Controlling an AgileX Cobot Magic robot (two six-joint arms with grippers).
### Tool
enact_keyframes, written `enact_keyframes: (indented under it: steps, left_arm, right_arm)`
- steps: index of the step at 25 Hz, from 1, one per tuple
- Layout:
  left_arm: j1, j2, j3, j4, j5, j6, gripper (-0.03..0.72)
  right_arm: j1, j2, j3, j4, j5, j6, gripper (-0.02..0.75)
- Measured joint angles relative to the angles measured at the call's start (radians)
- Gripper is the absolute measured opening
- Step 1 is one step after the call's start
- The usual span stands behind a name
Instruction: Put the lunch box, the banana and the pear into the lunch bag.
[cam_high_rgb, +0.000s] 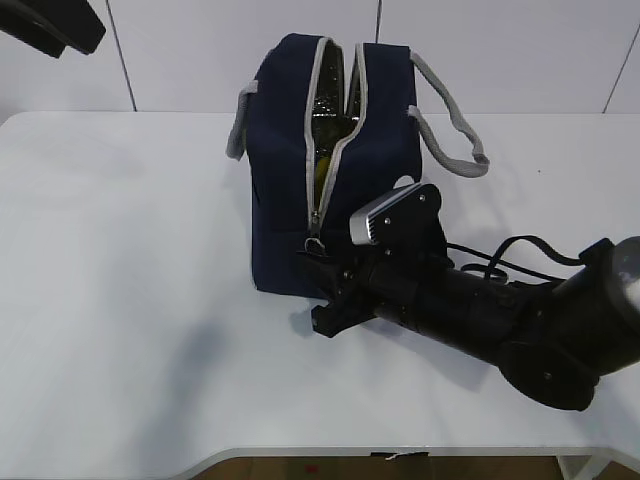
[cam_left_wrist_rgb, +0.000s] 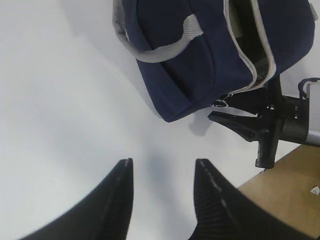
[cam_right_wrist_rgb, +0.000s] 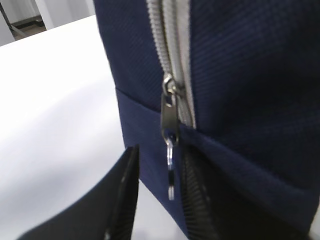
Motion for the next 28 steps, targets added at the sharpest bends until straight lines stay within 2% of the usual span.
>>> enact_keyframes:
  steps: [14, 22, 28]
  left_arm:
    - [0.000, 0.000, 0.000, -0.006, 0.000, 0.000, 0.308]
    - [0.000, 0.000, 0.000, -0.006, 0.000, 0.000, 0.308]
    - [0.000, 0.000, 0.000, -0.006, 0.000, 0.000, 0.308]
  right_arm:
    - [0.000, 0.000, 0.000, 0.034, 0.000, 0.000, 0.225]
    - [0.000, 0.000, 0.000, 0.038, 0.000, 0.000, 0.076]
    - [0.000, 0.000, 0.000, 0.040, 0.013, 0.000, 0.019]
